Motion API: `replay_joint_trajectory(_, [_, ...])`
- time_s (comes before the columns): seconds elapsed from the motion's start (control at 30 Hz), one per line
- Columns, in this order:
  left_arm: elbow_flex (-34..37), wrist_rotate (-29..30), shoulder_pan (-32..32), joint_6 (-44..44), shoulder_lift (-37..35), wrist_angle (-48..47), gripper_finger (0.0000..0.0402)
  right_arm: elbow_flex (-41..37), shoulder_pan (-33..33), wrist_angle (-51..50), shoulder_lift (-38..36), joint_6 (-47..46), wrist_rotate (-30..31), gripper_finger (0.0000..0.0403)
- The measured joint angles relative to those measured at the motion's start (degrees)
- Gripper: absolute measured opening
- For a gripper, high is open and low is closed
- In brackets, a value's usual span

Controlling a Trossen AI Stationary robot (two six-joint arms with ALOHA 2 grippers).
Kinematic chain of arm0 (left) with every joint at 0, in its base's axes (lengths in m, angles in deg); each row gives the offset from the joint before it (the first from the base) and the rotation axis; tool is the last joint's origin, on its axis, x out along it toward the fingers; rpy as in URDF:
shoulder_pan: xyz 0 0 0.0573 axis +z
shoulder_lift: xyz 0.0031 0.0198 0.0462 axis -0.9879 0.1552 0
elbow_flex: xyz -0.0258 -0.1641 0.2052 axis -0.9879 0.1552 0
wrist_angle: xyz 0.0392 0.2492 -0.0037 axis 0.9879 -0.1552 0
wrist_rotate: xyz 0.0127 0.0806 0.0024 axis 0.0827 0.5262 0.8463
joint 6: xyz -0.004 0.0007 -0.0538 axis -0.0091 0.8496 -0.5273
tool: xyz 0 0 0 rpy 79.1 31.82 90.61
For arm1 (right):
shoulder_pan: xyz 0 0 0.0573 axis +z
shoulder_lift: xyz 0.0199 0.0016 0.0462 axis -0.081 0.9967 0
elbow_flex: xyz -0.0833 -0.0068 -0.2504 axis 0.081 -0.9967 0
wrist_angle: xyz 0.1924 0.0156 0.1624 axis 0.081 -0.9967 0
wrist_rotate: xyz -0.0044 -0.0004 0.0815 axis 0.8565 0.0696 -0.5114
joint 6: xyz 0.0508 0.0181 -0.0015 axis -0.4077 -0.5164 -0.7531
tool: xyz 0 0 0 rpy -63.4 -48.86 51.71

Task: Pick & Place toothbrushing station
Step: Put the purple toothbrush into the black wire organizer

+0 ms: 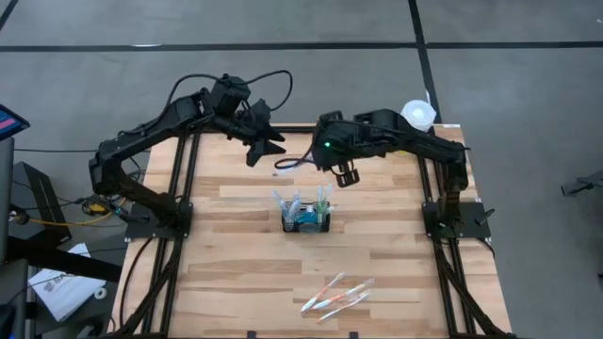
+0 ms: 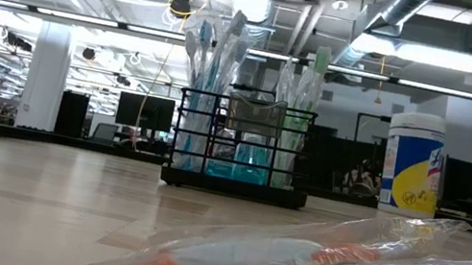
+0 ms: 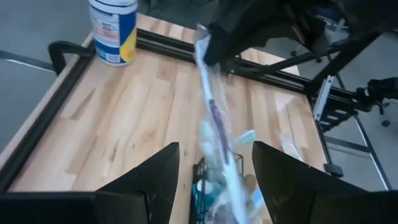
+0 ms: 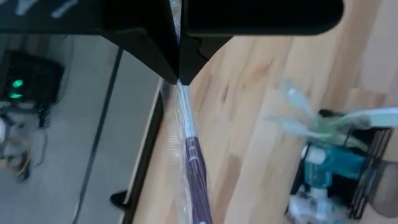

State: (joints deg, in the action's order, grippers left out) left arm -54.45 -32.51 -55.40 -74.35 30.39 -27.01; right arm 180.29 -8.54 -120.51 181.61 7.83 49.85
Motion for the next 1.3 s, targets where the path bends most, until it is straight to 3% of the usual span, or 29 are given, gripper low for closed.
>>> replay_joint_trajectory(0.53, [0.1,-16.0,1.3,-1.6,5.3,-0.2,0.0198,-0.1,0.7,12.8,0.0,11.8,1.7,0.0])
replay_joint_trajectory(1.3, [0.1,-20.7,4.0,-4.9,6.0,7.1,0.0198,-0.1,1.4,17.1,0.0,20.0,-2.6,0.0])
